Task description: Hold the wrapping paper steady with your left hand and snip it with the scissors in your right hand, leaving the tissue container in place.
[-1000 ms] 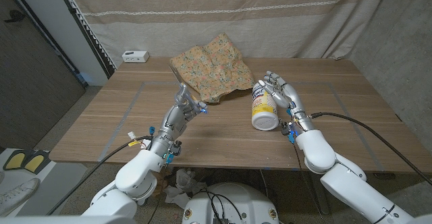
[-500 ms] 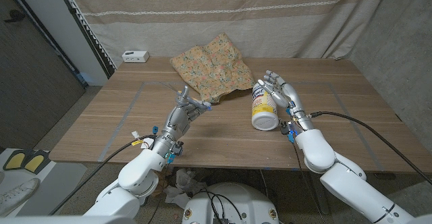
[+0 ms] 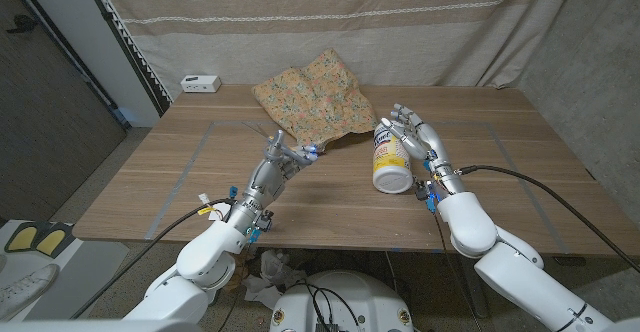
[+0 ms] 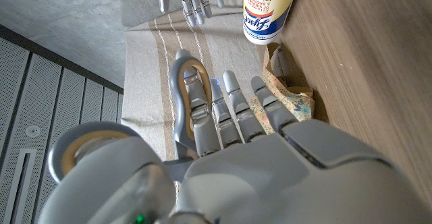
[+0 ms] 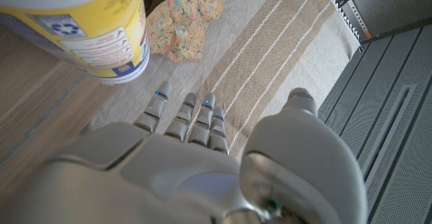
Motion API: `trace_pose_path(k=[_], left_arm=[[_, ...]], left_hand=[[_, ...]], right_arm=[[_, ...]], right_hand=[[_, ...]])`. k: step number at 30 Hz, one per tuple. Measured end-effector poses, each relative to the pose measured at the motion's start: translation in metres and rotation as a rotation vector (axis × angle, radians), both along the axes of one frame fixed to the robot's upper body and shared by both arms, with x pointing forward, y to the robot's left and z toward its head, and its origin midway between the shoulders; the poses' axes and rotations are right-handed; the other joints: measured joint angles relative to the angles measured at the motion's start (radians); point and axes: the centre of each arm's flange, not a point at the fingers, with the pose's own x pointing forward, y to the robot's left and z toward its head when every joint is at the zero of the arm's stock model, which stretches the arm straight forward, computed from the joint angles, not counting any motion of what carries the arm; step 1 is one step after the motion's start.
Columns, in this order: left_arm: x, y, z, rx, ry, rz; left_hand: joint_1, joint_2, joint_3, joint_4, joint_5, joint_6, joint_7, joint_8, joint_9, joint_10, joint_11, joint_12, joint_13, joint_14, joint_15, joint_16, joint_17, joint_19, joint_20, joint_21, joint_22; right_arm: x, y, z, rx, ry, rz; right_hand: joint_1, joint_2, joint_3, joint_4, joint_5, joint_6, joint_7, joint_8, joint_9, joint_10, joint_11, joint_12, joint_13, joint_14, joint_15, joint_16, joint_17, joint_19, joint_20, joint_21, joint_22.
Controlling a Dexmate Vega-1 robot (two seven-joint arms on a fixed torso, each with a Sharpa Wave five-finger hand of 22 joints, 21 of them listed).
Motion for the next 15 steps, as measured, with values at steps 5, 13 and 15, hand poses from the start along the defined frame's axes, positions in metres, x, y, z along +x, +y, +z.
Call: trace_pose_path(k=[5,13,15], left_arm=[[0.0022,-0.0021,-0.0017,-0.005,-0.008,-0.009],[0.0037,-0.0048,-0.0034,-0.011,-0.022,-0.021],[0.0045,-0.0053,-0.0049,-0.012,-0.018,-0.021]], left_hand=[[0.003,0.014,0.004,0.004,0.009,0.005,0.025,-0.004,-0.012,0.134,-0.058,0.008,-0.047,0.02,0.0,-0.01,-0.038,-0.005,-0.005,0.012,0.009],[0.021,0.032,0.004,0.004,0.014,0.003,0.021,0.001,0.007,0.33,-0.046,0.027,-0.115,0.122,-0.003,-0.002,-0.081,-0.001,-0.009,0.031,0.018],[0.023,0.033,0.008,0.001,0.018,0.003,0.014,0.001,0.009,0.346,-0.041,0.034,-0.117,0.132,-0.005,-0.002,-0.081,-0.001,-0.01,0.031,0.018]], right_arm=[[-0.001,-0.0001,-0.0003,-0.001,-0.001,-0.002],[-0.0027,0.0003,-0.0001,-0.003,-0.002,-0.003],[-0.0027,0.0003,-0.0001,-0.003,-0.003,-0.004]], right_hand=[[0.0,0.0,0.0,0.0,0.0,0.0,0.0,0.0,0.0,0.0,0.0,0.0,0.0,0.0,0.0,0.0,-0.003,0.0,0.0,-0.004,0.0],[0.0,0.0,0.0,0.0,0.0,0.0,0.0,0.0,0.0,-0.003,-0.004,0.0,0.0,0.0,0.0,0.0,-0.005,0.0,0.0,-0.004,0.0],[0.0,0.0,0.0,0.0,0.0,0.0,0.0,0.0,0.0,-0.003,-0.004,0.0,0.0,0.0,0.0,0.0,-0.005,0.0,0.0,-0.008,0.0]])
